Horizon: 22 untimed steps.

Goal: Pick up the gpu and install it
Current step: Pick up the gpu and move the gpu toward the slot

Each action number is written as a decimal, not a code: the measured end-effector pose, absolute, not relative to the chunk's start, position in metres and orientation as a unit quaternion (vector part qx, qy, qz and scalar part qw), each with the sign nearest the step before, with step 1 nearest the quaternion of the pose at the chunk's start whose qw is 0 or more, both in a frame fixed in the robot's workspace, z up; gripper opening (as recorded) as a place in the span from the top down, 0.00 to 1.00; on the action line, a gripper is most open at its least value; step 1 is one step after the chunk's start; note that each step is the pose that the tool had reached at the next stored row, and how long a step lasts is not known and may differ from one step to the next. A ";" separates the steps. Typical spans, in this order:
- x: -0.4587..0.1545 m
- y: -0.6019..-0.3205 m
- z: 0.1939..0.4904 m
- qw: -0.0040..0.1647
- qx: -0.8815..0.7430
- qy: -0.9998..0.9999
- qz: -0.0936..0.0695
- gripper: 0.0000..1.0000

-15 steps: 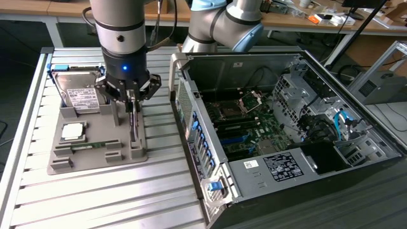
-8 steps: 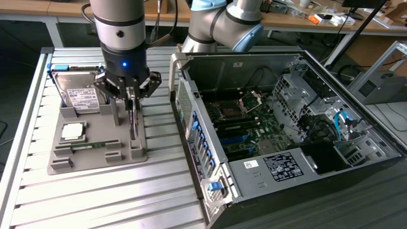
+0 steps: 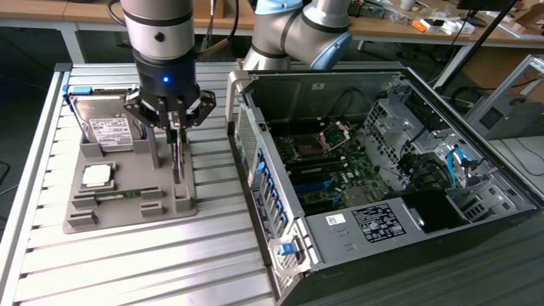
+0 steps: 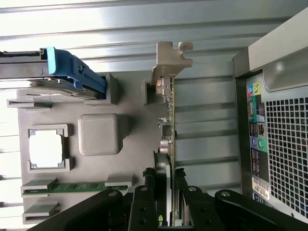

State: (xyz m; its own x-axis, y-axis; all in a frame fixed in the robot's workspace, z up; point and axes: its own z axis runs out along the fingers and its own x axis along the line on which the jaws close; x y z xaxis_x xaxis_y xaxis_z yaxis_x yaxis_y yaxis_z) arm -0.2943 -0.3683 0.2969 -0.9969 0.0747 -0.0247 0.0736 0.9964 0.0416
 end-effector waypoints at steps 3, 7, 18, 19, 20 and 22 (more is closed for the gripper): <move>-0.294 -0.368 0.300 0.013 0.037 0.999 0.020 0.73; -0.294 -0.368 0.304 0.013 0.037 0.999 0.020 0.73; -0.294 -0.368 0.316 0.013 0.037 0.999 0.021 0.73; -0.294 -0.368 0.318 0.013 0.037 0.999 0.021 0.73; -0.294 -0.368 0.319 0.013 0.037 0.999 0.021 0.73; -0.294 -0.368 0.322 0.013 0.037 0.999 0.021 0.73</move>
